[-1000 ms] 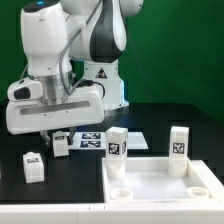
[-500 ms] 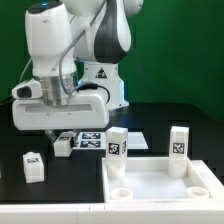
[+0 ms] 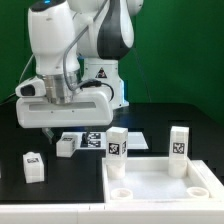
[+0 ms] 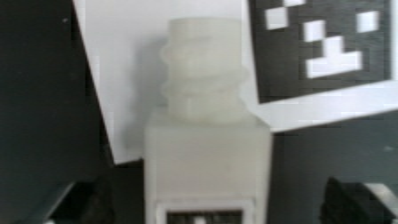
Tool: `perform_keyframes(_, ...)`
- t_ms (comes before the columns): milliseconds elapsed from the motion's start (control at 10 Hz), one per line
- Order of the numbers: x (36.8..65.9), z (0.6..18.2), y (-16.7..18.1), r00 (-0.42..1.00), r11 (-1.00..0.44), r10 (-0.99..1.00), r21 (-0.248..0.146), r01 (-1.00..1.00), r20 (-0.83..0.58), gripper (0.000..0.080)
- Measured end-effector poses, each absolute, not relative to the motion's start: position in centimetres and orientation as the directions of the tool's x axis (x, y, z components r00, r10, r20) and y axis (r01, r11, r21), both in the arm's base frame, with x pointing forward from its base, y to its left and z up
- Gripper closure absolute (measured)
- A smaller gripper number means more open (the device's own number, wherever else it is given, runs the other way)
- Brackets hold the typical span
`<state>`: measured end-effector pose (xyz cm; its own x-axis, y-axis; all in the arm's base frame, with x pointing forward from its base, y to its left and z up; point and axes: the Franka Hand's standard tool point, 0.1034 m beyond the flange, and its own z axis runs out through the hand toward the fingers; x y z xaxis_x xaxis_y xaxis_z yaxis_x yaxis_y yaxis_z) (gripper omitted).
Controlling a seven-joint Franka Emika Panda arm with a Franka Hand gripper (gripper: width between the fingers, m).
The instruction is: Assemble square table
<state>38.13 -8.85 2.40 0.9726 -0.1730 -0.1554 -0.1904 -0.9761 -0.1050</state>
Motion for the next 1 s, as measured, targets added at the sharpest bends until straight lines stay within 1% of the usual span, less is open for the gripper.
perform_keyframes(100,39.3,3.5,-8.9,0.973,-0.976,-0.16,-0.121,-0.18,-0.164,0.0168)
perform_keyframes(200,40.0,4.1,-9.0,0.973,-0.979,-0.127,-0.135,-0.154,-0.191,0.0153)
perform_keyframes(400,39.9,4.0,-8.2,0.949,-0.971,-0.107,-0.176,-0.164,-0.296,0.0151)
perform_keyframes(500,39.9,4.1,-8.1,0.923,-0.967,-0.074,-0.198,-0.159,-0.378,0.0151)
perform_keyframes(600,40.7,4.5,-9.0,0.885,-0.97,-0.042,-0.195,-0.148,-0.463,0.0151)
perform_keyframes(700,41.7,4.6,-9.5,0.847,-0.975,-0.008,-0.184,-0.125,-0.532,0.0151)
perform_keyframes(900,41.7,3.8,-8.8,0.739,-0.966,0.009,-0.196,-0.167,-0.673,0.0151)
perform_keyframes(1000,42.0,3.7,-8.7,0.722,-0.965,0.023,-0.203,-0.165,-0.692,0.0151)
